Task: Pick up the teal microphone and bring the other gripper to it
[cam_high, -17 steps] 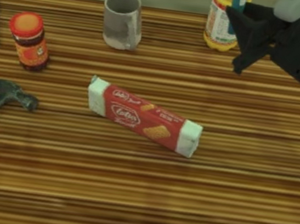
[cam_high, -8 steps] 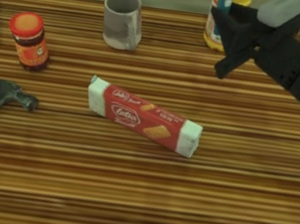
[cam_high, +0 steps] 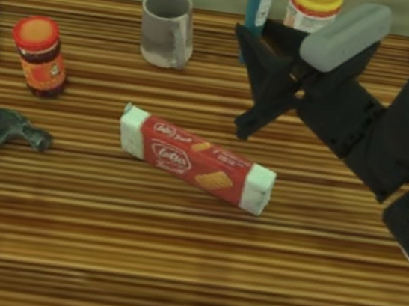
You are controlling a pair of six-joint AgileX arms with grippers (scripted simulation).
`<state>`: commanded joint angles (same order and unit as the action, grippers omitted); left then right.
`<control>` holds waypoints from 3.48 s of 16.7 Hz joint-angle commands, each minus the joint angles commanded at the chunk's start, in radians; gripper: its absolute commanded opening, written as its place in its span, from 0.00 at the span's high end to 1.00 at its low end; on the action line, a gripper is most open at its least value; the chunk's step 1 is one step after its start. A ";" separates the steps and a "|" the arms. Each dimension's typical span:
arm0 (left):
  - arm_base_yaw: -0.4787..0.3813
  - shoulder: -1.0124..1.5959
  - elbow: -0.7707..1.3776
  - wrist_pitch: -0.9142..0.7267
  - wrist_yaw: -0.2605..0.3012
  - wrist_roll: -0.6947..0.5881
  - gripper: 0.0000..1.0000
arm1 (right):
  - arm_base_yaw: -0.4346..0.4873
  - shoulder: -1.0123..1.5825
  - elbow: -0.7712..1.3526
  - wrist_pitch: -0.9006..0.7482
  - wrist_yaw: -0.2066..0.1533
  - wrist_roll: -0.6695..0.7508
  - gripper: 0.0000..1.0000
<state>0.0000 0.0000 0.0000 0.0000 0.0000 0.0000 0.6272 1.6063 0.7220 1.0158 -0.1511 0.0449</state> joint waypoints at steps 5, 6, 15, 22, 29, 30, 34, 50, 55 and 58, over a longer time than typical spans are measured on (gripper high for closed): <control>0.000 0.000 0.000 0.000 0.000 0.000 0.00 | -0.002 0.003 0.002 -0.001 -0.002 0.001 1.00; 0.000 0.000 0.000 0.000 0.000 0.000 0.00 | -0.001 0.001 0.001 -0.001 -0.001 0.001 1.00; -0.029 0.109 0.084 0.049 0.091 0.013 0.00 | 0.000 0.000 0.000 0.000 0.000 0.000 1.00; -0.134 0.648 0.393 0.223 0.431 0.060 0.00 | 0.000 0.000 0.000 0.000 0.000 0.000 1.00; -0.236 1.139 0.686 0.388 0.755 0.101 0.00 | 0.000 0.000 0.000 0.000 0.000 0.000 1.00; -0.247 1.189 0.717 0.406 0.788 0.106 0.00 | 0.000 0.000 0.000 0.000 0.000 0.000 1.00; -0.270 1.288 0.787 0.448 0.860 0.118 0.00 | 0.000 0.000 0.000 0.000 0.000 0.000 1.00; -0.495 1.586 1.029 0.516 0.641 0.105 0.00 | 0.000 0.000 0.000 0.000 0.000 0.000 1.00; -0.498 1.589 1.032 0.517 0.638 0.105 0.08 | 0.000 0.000 0.000 0.000 0.000 0.000 1.00; -0.498 1.589 1.032 0.517 0.638 0.105 0.30 | 0.000 0.000 0.000 0.000 0.000 0.000 1.00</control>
<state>-0.4976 1.5888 1.0317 0.5167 0.6385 0.1048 0.6272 1.6063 0.7220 1.0158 -0.1511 0.0449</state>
